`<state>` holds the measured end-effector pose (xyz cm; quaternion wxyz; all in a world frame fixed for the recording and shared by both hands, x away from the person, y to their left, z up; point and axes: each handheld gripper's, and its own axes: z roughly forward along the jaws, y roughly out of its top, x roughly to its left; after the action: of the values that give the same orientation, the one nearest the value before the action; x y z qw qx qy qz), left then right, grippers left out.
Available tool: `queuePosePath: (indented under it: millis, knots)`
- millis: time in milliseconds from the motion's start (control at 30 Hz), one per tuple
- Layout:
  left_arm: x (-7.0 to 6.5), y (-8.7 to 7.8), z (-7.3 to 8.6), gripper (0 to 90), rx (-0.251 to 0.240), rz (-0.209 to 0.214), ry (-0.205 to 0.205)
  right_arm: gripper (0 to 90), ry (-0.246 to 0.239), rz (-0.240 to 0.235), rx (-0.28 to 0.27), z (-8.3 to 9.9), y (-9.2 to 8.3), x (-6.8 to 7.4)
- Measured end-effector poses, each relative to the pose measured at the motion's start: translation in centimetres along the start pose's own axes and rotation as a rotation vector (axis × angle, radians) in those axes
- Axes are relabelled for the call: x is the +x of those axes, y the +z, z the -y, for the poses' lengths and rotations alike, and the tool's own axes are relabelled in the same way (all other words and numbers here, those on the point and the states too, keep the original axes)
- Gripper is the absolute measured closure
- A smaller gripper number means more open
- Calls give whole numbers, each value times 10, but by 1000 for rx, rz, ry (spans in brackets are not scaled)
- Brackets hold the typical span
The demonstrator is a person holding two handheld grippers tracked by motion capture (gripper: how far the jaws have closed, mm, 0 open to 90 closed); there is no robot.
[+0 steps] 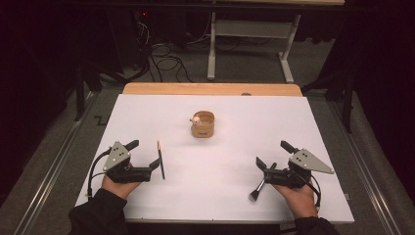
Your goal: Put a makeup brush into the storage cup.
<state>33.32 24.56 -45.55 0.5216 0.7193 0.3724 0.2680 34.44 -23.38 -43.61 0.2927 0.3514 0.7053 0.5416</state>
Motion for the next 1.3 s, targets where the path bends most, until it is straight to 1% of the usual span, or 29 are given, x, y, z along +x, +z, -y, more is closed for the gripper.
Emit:
queuePosePath:
  millis: [200,333,400,467,533,833,1000,1167,1300]
  knots:
    - [2,0,0,34,-13,-7,-8,5,12,12,5,1,-1,-1]
    - [2,1,0,34,-12,-9,-13,5,20,19,6,1,0,0]
    - [3,1,1,35,-10,-8,-12,4,15,20,4,-1,0,1]
    - [3,0,1,36,-12,-9,-14,4,5,24,-14,-2,0,3]
    - [3,0,1,38,-13,-10,-15,4,-5,34,-12,-3,0,4]
    - [3,0,1,41,-14,-15,-17,4,8,24,-6,-3,0,2]
    - [4,-1,1,43,-17,-21,-20,4,11,29,1,-2,0,2]
    - [9,-2,2,44,-16,-47,-34,4,6,35,-1,-2,0,1]
    - [18,-3,4,46,-7,-90,-61,4,0,40,-4,-2,-1,0]
